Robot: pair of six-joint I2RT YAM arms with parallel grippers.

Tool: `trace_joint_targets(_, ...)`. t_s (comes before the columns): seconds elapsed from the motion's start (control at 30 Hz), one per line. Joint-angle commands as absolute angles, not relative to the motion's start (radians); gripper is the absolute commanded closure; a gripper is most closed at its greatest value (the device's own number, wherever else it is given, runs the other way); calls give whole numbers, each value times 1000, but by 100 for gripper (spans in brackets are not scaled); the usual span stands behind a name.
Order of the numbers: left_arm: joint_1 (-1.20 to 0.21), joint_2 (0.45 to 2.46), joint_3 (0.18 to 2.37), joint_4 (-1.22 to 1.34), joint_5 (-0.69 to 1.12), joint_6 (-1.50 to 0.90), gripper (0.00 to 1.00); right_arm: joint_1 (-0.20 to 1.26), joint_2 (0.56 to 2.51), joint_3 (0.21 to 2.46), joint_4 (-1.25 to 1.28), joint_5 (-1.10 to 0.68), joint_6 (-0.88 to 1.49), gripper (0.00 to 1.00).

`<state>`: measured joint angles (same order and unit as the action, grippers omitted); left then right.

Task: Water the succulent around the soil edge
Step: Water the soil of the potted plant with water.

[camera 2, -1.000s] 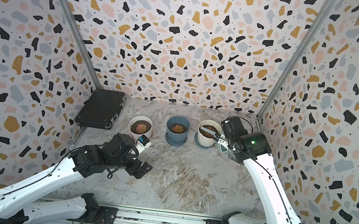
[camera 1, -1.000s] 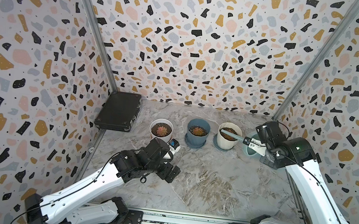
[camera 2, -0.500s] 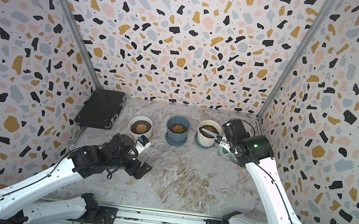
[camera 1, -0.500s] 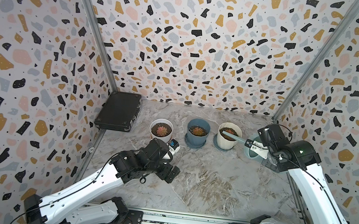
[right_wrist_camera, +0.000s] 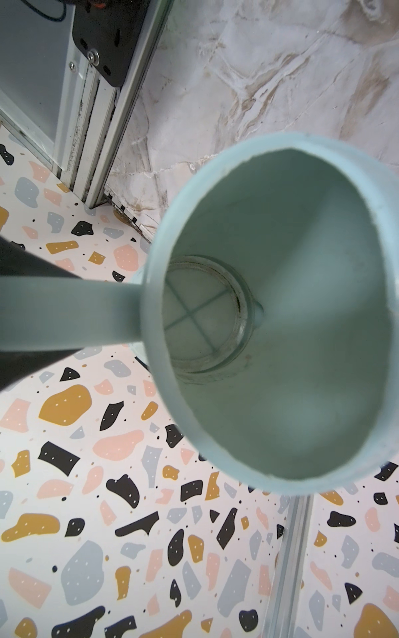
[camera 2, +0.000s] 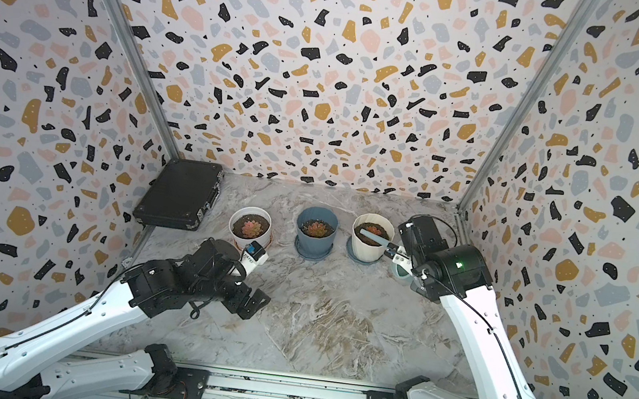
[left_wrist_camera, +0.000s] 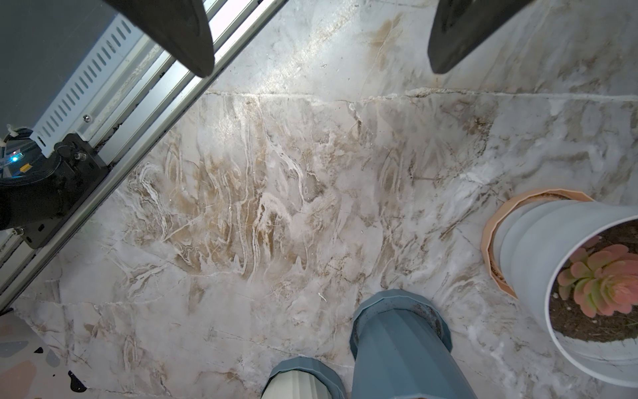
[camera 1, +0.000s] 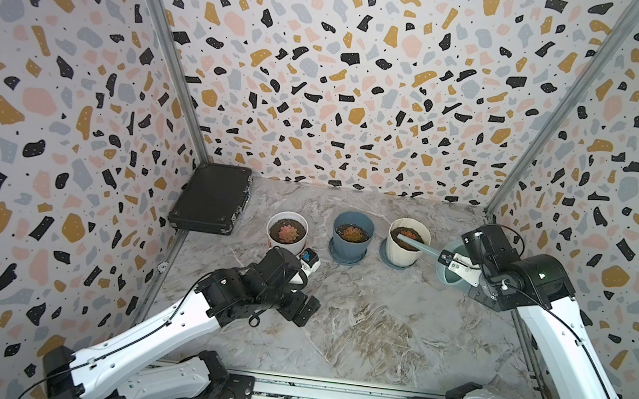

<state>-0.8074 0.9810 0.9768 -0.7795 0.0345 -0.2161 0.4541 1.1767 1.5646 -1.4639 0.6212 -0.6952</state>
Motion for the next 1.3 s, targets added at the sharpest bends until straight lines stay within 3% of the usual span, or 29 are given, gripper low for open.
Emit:
trace_joint_targets(0.0, -811, 968, 962, -755, 18, -195, 1, 460, 1141, 1566, -1480, 651, -669, 100)
trace_joint_targets(1.27, -811, 960, 936, -764, 12, -198, 1, 484, 1050, 1539, -1576, 663, -604, 100)
